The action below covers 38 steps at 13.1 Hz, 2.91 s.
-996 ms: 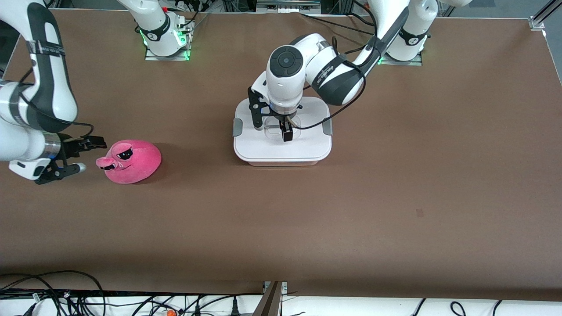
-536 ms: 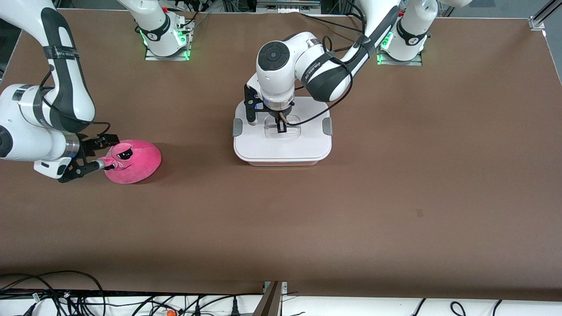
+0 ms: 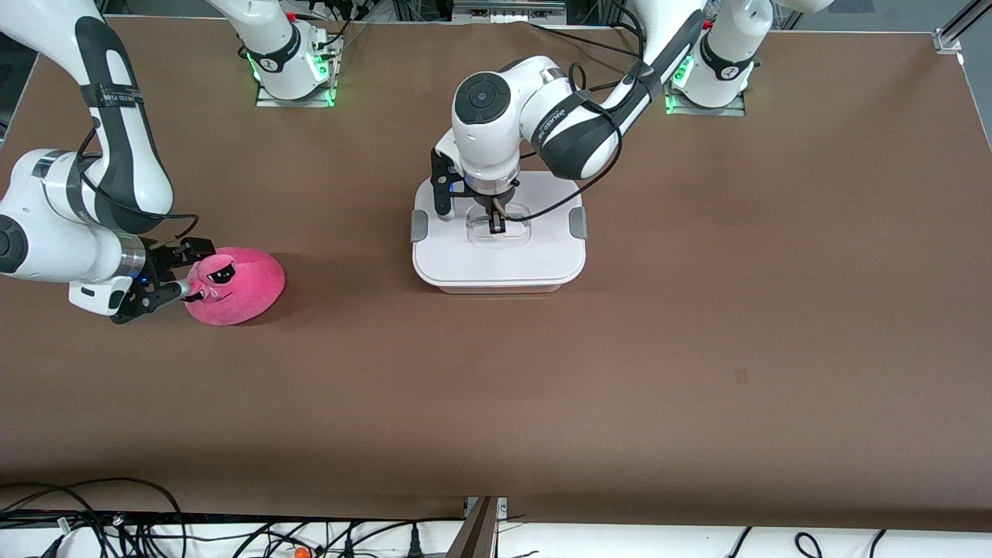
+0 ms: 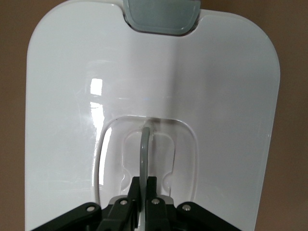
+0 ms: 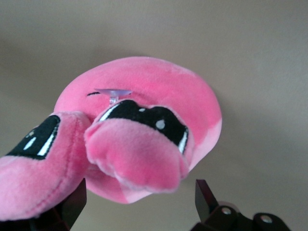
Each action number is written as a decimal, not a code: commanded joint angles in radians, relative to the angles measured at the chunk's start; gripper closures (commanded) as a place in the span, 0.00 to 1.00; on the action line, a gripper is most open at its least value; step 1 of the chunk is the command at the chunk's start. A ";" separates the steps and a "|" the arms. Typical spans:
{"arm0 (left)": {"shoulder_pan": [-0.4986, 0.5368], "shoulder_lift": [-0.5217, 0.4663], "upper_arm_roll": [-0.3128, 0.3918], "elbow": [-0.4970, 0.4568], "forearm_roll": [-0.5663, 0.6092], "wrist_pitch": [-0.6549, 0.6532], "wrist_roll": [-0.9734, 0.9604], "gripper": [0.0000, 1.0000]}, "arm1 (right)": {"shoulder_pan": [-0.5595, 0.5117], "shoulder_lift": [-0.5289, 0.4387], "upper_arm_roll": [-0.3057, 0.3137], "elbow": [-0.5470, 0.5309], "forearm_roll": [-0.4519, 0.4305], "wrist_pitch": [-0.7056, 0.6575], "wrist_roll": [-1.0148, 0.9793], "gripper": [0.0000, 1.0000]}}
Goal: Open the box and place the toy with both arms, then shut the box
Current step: 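Grasp the lid handle with the left gripper while the right gripper grasps the toy, then lift the lid with the left gripper and set it beside the box, then carry the pink toy with the right gripper into the pink box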
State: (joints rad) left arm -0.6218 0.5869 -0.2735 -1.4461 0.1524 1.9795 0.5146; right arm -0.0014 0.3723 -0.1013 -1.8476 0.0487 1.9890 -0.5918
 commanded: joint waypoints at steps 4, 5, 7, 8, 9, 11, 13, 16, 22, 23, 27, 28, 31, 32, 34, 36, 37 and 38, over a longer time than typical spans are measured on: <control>-0.009 -0.044 -0.003 0.015 0.006 -0.027 -0.004 1.00 | -0.003 0.002 0.026 -0.033 0.063 0.112 -0.033 0.00; -0.009 -0.048 -0.004 0.021 0.006 -0.045 -0.001 1.00 | -0.002 0.010 0.032 -0.032 0.063 0.126 -0.033 0.00; -0.001 -0.073 -0.022 0.024 0.004 -0.083 0.001 1.00 | -0.002 0.019 0.041 -0.032 0.063 0.151 -0.033 0.01; 0.002 -0.090 -0.027 0.026 0.003 -0.112 0.001 1.00 | -0.002 0.025 0.045 -0.030 0.065 0.162 -0.033 0.09; 0.010 -0.113 -0.026 0.038 0.000 -0.166 0.005 1.00 | 0.000 0.028 0.046 -0.030 0.065 0.175 -0.033 0.30; 0.074 -0.168 -0.026 0.042 -0.046 -0.287 0.057 1.00 | 0.011 0.027 0.054 -0.027 0.065 0.179 -0.029 0.80; 0.146 -0.211 -0.024 0.042 -0.048 -0.384 0.141 1.00 | 0.017 0.028 0.057 -0.024 0.065 0.179 -0.019 1.00; 0.310 -0.242 -0.026 0.042 -0.050 -0.482 0.338 1.00 | 0.020 0.028 0.061 -0.005 0.065 0.166 -0.019 1.00; 0.623 -0.193 -0.023 0.026 -0.034 -0.489 0.790 1.00 | 0.041 0.005 0.144 0.154 0.065 -0.031 -0.022 1.00; 0.655 -0.168 -0.020 0.026 -0.030 -0.484 0.832 1.00 | 0.041 0.005 0.167 0.197 0.065 -0.101 -0.016 1.00; 0.767 -0.081 -0.015 0.016 0.022 -0.403 1.004 1.00 | 0.063 -0.024 0.291 0.300 0.043 -0.298 0.012 1.00; 0.767 -0.066 -0.012 0.016 0.060 -0.375 1.009 1.00 | 0.081 -0.029 0.307 0.313 0.045 -0.321 0.044 1.00; 0.780 -0.013 -0.012 0.021 0.148 -0.308 1.018 1.00 | 0.222 -0.029 0.315 0.387 -0.022 -0.410 0.084 1.00; 0.781 -0.012 -0.012 0.016 0.157 -0.297 1.018 1.00 | 0.262 -0.029 0.315 0.396 -0.050 -0.427 0.086 1.00; 0.806 0.004 -0.013 0.016 0.145 -0.295 1.018 1.00 | 0.329 -0.026 0.315 0.400 -0.062 -0.437 0.099 1.00; 0.806 0.007 -0.013 0.016 0.147 -0.288 1.018 1.00 | 0.389 -0.016 0.315 0.400 -0.116 -0.435 0.145 1.00; 0.806 0.007 -0.013 0.016 0.147 -0.288 1.018 1.00 | 0.421 -0.009 0.315 0.400 -0.137 -0.429 0.167 1.00; 0.806 0.007 -0.013 0.016 0.147 -0.288 1.018 1.00 | 0.441 0.002 0.313 0.400 -0.150 -0.426 0.197 1.00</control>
State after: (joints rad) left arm 0.1765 0.5951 -0.2761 -1.4338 0.2799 1.6859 1.5043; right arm 0.3991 0.3530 0.2186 -1.4717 -0.0626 1.5788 -0.4408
